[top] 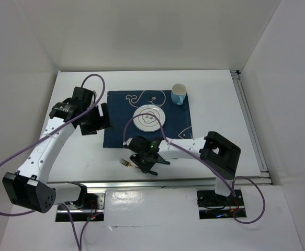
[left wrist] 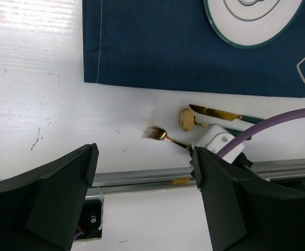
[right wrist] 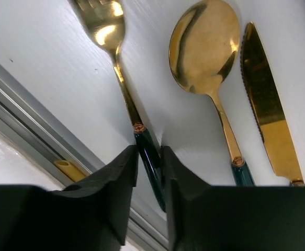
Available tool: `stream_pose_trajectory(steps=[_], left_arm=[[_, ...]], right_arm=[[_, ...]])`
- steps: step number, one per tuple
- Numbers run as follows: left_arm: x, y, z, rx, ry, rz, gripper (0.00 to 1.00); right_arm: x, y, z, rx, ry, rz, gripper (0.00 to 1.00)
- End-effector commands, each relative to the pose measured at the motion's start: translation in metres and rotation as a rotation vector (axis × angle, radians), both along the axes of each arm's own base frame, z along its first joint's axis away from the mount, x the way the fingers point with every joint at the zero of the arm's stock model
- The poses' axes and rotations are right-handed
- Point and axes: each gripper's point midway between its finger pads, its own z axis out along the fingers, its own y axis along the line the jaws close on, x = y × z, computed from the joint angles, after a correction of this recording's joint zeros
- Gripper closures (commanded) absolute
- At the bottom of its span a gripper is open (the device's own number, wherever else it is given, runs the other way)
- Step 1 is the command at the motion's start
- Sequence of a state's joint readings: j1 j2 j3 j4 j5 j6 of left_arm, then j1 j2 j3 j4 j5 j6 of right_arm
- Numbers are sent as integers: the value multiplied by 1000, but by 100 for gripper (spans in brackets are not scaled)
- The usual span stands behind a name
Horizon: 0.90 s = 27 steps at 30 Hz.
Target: Set the dinner table for one person
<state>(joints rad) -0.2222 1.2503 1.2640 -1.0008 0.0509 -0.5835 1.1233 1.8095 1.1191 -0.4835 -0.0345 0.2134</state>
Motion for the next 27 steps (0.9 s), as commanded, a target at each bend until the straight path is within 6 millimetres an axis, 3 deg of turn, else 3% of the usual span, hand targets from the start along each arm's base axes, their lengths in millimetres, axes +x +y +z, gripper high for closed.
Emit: stream_pose_trajectory(steps=[1,4,5,7,13,15,16,19,20,21,23,24,25,27], left_arm=[[13,-5,21,-19,-50,9,9],[17,-3,30,-15,-75,15,9],[18,-4,34,-17,-84,15,9],[20,-4,43,-22,-103,15,7],[31,-2,83,-33,-190,28,7],[38,10,90,-11,-192,63,7],[41,17,105,-2,-232,76,7],[47,32,117,25,-253,107,7],[50,41,132,54,-296,127,7],[49,45,137,72,-311,132,7],[45,54,151,103,-354,165,7],[43,57,160,108,-380,175,7],[41,59,166,113,-406,186,7],[33,62,181,100,-465,209,7]], right_arm=[[-1,3,-9,8,-12,44,69],[4,12,-2,36,-31,54,84],[5,14,5,44,-35,54,93],[8,21,25,75,-51,54,99],[18,45,84,192,-96,32,100],[21,53,92,193,-81,5,100],[25,63,107,218,-84,-9,100],[56,67,109,217,-40,-162,100],[66,75,120,259,-24,-216,100],[83,76,117,271,-13,-261,100],[105,88,127,325,-21,-317,100],[123,86,128,340,-7,-390,100],[135,88,114,323,9,-428,100],[163,97,123,384,18,-502,100]])
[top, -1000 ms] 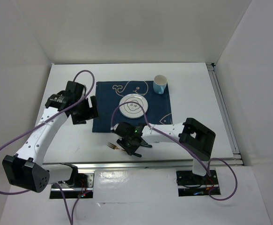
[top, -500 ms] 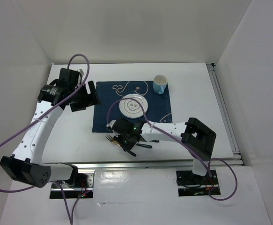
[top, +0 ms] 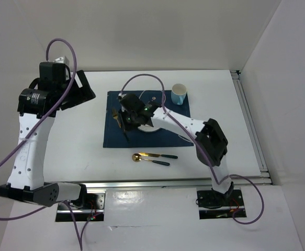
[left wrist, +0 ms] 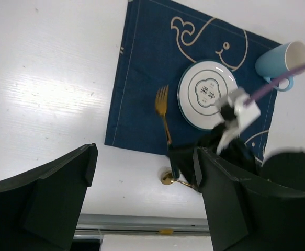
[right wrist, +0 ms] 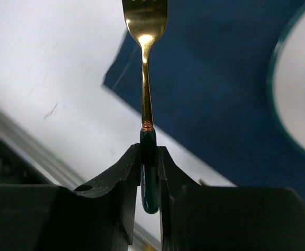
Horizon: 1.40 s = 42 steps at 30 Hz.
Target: Set the dinner table for one person
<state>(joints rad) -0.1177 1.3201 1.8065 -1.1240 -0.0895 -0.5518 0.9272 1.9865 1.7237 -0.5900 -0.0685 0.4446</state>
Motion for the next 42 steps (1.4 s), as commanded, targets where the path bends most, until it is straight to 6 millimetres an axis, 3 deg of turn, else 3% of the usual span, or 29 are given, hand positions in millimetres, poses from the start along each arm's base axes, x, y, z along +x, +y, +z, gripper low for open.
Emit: stream_pose_trajectory(steps=[1,2,3,4,5,6,7,9,10,12,20,21,22,23,25,27,32,34,35,36,37,38,39,40,41,42], left_arm=[[-21,12,36,28,-134,30,7],[-18,12,40,25,-154,30,7],[-22,4,39,4,-160,-19,7],[-22,1,35,-4,-150,-32,7],[-23,-1,35,-12,-156,-42,7],[-23,-1,35,-12,-156,-42,7],[-23,-1,29,-11,-141,-42,7],[-23,-1,24,-9,-125,-42,7],[-24,-1,17,-7,-103,-42,7],[-22,-1,11,3,-85,-49,7],[-26,1,7,29,-66,-68,7],[-26,1,10,28,-75,-68,7],[-28,3,13,34,-86,-59,6],[-28,3,13,42,-87,-66,6],[-29,5,11,51,-78,-56,5],[-32,6,9,51,-76,-56,5],[-30,-3,-2,17,-52,-87,5],[-28,-10,-21,-7,-10,-119,1],[-29,-12,-29,-12,13,-127,0],[-28,-12,-39,-11,44,-127,0],[-28,-12,-58,-8,102,-127,0],[-30,-14,-67,-26,130,-120,0],[-34,-17,-78,-31,162,-123,0],[-36,-22,-94,-38,183,-128,0],[-41,-30,-98,-61,180,-129,2],[-42,-36,-107,-79,198,-136,2]], right_arm=[[39,17,-1,90,51,-142,100],[42,20,-10,87,54,-143,100],[60,24,-1,114,26,-183,100],[68,26,-16,104,42,-201,100],[80,35,-3,137,16,-225,100],[89,38,-4,157,30,-260,100],[98,38,-21,142,56,-286,100],[112,46,-15,188,73,-348,100],[119,46,-28,183,96,-376,100],[128,48,-31,199,93,-441,100],[126,50,-68,179,138,-569,100],[126,50,-72,178,139,-569,97],[126,50,-72,173,134,-562,87],[124,51,-78,167,147,-555,66],[126,51,-80,158,133,-536,53],[125,57,-66,197,122,-504,42],[114,59,-16,265,77,-391,42],[106,49,12,282,43,-368,42],[100,41,18,268,24,-347,42],[93,32,55,312,-19,-330,42],[80,14,34,252,-3,-339,42],[75,2,37,236,-27,-341,42],[64,-14,66,266,-62,-339,42],[52,-39,39,198,-34,-366,42],[45,-55,36,172,-52,-383,42],[40,-76,61,209,-89,-407,42]])
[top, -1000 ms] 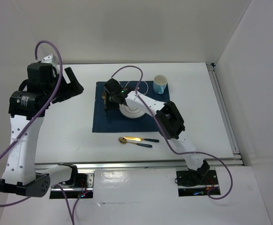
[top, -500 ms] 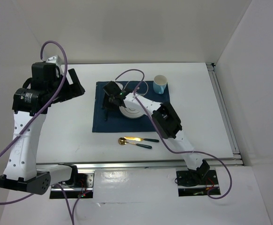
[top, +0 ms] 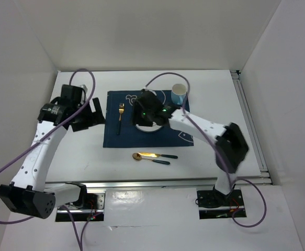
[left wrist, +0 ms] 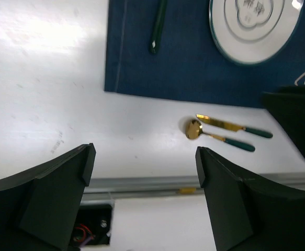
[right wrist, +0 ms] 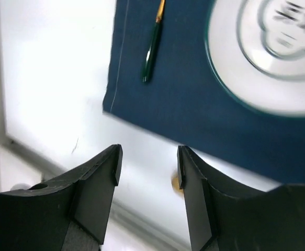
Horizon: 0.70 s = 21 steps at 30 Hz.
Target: Set the dinner table for one person
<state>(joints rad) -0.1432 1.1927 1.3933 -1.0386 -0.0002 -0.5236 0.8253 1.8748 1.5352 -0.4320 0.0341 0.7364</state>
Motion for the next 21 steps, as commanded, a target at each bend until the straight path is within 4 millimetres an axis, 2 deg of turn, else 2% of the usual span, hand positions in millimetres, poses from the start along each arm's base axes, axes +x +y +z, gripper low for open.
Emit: stream_pose_trajectory(steps=[1,2,3,4,5,6,7,8,9,11,13,15,18,21], left_arm=[[-5,-26,-13,-85,-3,-26,4],[-13,-33,-33,-119,59,-14,5],[-19,-45,-41,-139,86,-38,6],[-22,-52,-52,-146,121,-37,6],[-27,-61,-66,-174,169,-17,6],[-34,-77,-75,-177,202,-53,6],[-38,-87,-81,-185,223,-59,7],[-37,-97,-85,-201,229,-30,7],[-48,-114,-91,-205,253,-69,8],[-51,-135,-98,-210,284,-77,8],[-57,-155,-101,-215,310,-85,8],[-50,-164,-102,-188,300,-84,8],[-48,-163,-100,-159,302,-65,8],[-47,-154,-98,-120,294,-31,8]], right_arm=[[-15,-52,49,9,-134,-50,42],[-25,-79,24,-62,-104,-86,40],[-35,-94,40,-45,-128,-107,40],[-49,-118,19,-106,-79,-135,38],[-51,-135,18,-119,-73,-185,37],[-60,-147,29,-101,-89,-204,37],[-69,-167,17,-143,-53,-237,36],[-72,-177,17,-146,-54,-262,36],[-74,-188,27,-119,-68,-293,35],[-79,-202,23,-122,-65,-316,35],[-81,-207,27,-112,-73,-301,35],[-87,-206,23,-126,-71,-224,38],[-95,-198,0,-195,-31,-69,39],[-110,-175,-23,-239,24,112,39]])
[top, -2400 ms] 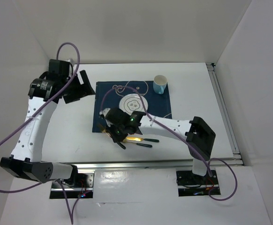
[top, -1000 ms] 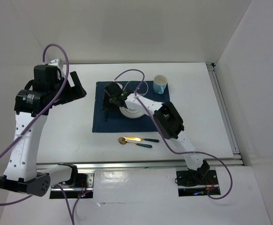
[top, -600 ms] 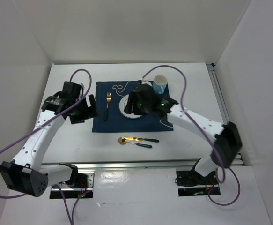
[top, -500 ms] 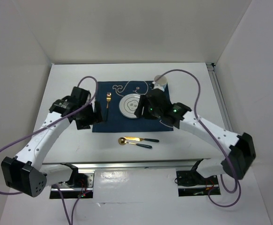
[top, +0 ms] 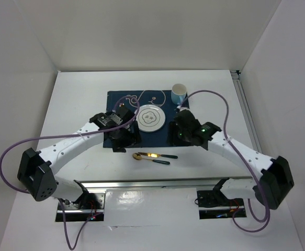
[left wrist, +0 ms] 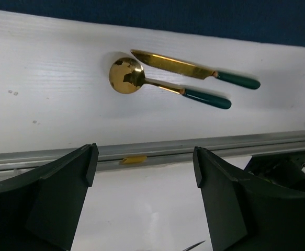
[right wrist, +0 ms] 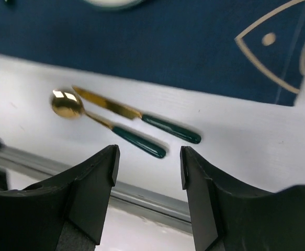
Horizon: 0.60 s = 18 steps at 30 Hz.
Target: Set the dinner table for one person
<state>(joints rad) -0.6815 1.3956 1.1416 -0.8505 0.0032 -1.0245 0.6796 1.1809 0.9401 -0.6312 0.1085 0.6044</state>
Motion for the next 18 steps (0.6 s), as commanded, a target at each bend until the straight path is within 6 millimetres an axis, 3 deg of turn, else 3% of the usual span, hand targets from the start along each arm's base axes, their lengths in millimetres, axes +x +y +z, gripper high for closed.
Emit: stream_pose_trajectory(steps=[1,2,4,8,18], left_arm=[[15,10,16,32,-54,87,8],[17,12,23,35,-72,94,8],[24,31,32,63,-96,142,7],[38,51,50,45,-141,199,7],[44,66,54,14,-142,208,7]], right_arm=[[-29,27,-31,-73,89,267,39],[-33,33,-44,-98,131,316,38],[-41,51,-51,-112,138,418,31],[-52,59,-84,-229,176,518,29],[-54,76,-108,-278,151,608,37]])
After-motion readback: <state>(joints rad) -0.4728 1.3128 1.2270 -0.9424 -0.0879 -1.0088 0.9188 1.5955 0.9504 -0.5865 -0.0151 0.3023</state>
